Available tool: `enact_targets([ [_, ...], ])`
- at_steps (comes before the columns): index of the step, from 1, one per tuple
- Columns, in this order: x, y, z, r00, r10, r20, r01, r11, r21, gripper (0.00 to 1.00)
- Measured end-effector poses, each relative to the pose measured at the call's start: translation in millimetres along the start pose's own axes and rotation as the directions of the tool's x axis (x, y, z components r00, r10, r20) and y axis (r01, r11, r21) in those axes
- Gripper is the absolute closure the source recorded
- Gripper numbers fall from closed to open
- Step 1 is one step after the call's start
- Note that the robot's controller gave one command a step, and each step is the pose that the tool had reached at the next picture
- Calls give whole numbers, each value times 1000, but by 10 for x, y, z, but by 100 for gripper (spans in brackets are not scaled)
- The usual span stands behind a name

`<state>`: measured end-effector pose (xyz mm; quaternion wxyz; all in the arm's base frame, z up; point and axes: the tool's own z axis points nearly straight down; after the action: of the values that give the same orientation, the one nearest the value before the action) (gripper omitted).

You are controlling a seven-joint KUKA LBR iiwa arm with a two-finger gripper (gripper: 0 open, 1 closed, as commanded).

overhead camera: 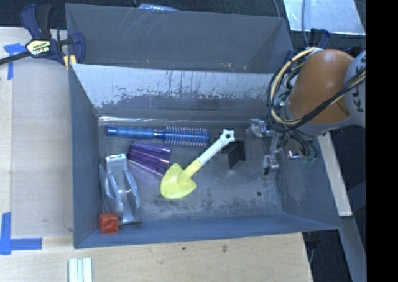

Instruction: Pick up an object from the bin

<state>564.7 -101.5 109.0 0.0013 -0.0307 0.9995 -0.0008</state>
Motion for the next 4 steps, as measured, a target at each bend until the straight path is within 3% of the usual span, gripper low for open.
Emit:
enact_targets([
  [1, -30, 232, 206, 1000, 13, -3, -13, 1000, -4, 0],
  [2, -152, 671, 355, 966, 259, 11, -259, 966, -2, 100],
  [3, -152, 671, 355, 966, 259, 11, -259, 966, -2, 100],
  [4, -117, 615, -75, 967, 254, 0, -254, 967, 0, 100],
])
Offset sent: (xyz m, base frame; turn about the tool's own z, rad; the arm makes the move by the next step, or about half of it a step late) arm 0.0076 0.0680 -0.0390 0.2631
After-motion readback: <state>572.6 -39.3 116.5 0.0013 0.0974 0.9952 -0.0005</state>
